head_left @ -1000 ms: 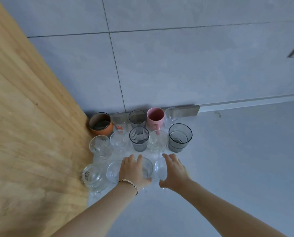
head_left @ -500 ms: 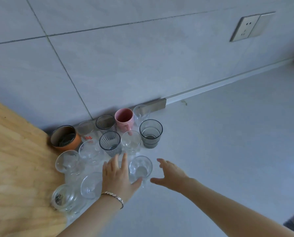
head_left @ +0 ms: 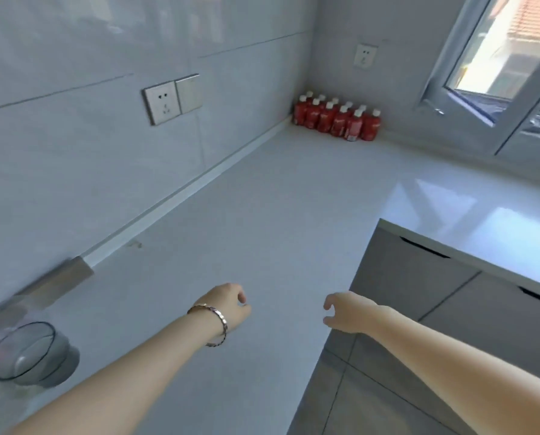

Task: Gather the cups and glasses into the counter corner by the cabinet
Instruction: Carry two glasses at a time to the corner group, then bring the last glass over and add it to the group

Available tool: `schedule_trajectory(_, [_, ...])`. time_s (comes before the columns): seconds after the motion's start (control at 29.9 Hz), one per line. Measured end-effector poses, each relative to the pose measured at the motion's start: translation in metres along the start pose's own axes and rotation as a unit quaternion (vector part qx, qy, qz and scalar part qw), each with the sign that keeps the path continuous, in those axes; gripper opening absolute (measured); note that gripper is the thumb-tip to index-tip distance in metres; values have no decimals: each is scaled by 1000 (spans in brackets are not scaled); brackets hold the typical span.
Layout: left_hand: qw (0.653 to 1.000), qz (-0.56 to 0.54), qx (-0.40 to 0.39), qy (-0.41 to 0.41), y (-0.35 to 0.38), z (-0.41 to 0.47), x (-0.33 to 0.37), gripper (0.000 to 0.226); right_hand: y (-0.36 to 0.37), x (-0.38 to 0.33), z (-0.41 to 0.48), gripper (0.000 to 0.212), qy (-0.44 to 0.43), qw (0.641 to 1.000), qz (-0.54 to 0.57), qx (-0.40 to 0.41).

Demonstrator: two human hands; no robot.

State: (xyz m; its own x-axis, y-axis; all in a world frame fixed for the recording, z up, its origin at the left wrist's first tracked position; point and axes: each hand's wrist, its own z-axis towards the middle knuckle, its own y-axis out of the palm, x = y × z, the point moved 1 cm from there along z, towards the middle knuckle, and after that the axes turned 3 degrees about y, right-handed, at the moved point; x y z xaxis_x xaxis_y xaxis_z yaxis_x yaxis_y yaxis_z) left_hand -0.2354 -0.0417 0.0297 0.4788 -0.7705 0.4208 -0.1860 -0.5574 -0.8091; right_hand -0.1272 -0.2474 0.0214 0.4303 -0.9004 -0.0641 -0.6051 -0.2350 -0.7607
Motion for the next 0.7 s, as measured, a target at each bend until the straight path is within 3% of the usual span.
schedule_trajectory(0.2, [997, -12, -28, 74, 41, 79, 201, 23, -49, 208, -12, 43, 110, 992, 49, 36])
schedule_trajectory(0.33, [992, 22, -46, 112, 69, 124, 322, 10, -71, 338, -13, 17, 170, 982, 63, 48])
schedule_trajectory(0.47, [986, 53, -64, 146, 93, 166, 419, 25, -92, 434, -13, 26, 211, 973, 77, 60])
schedule_trajectory(0.53, [981, 75, -73, 164, 105, 183, 460, 28, -99, 475, -9, 38, 235, 964, 104, 70])
schedule_trajectory(0.7, [965, 122, -101, 208, 128, 245, 544, 27, -120, 557, 20, 41, 278, 947, 145, 66])
